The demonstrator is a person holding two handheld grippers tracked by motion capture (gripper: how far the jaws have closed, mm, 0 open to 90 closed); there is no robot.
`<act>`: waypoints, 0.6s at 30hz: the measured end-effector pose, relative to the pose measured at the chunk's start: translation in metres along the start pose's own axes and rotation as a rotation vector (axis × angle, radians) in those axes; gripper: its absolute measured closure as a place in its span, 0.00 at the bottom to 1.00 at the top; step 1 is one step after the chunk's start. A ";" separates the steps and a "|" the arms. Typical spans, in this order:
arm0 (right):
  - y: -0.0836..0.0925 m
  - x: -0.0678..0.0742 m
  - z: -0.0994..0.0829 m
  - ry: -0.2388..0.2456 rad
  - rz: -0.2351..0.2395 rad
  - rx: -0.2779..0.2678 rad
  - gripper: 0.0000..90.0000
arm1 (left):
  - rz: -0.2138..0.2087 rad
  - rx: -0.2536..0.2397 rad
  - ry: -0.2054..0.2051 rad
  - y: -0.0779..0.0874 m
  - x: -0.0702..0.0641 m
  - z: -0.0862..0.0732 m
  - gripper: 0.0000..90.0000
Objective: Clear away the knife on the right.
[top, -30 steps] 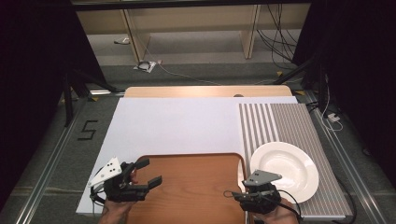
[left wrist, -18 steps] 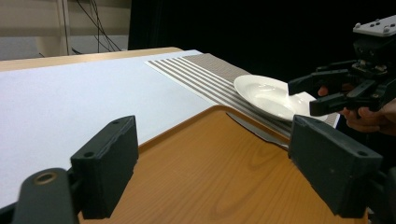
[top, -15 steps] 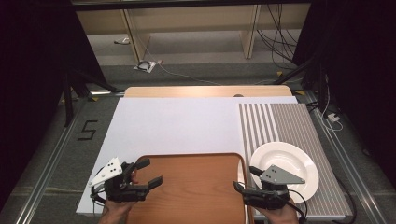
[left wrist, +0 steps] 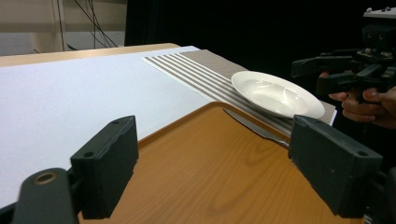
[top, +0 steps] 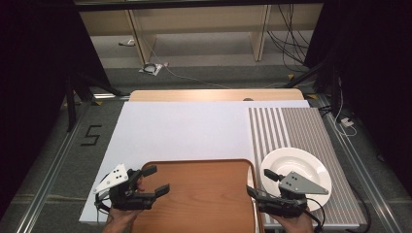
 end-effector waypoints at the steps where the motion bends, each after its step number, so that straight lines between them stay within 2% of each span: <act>1: 0.001 0.000 0.000 -0.003 -0.002 -0.006 0.25 | -0.001 0.002 -0.002 0.000 0.000 0.000 0.18; 13: 0.005 -0.003 0.003 -0.004 -0.004 -0.053 0.23 | -0.007 0.011 0.000 -0.001 -0.001 0.000 0.18; 18: 0.005 -0.003 0.003 -0.002 -0.006 -0.056 0.23 | -0.007 0.011 0.000 -0.001 -0.001 0.000 0.18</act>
Point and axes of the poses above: each handheld gripper's, and its own axes: y roughly backward along the jaws, z roughly out of its top, x roughly to its left, the point moved 4 cm from there along -y, roughly forward along the jaws, and after that the axes turned 4 degrees about -y, right-handed, at the moved point
